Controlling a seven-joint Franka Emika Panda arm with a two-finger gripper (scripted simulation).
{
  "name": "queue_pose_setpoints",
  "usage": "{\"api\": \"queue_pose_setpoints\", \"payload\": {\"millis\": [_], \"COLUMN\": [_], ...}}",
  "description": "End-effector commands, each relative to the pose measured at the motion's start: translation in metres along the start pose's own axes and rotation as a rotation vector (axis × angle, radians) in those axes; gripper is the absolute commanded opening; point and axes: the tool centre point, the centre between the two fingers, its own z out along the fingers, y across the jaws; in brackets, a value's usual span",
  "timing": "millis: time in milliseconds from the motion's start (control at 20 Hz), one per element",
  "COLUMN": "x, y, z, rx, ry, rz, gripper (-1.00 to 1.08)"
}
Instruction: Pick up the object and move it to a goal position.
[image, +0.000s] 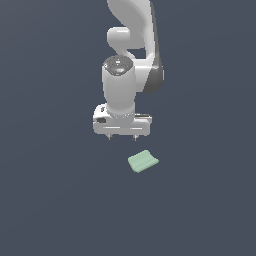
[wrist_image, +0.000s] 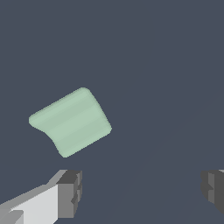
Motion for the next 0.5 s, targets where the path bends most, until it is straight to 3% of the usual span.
{"api": "queue_pose_setpoints", "payload": {"millis": [0,450], "x": [0.0000,0.0042], "y": [0.0000,-0.0026], "z": [0.0000,0.0007], "rx": [0.000,-0.016], "ry": [0.000,0.001], "rz": [0.000,-0.025], "gripper": [0.28,0.28]}}
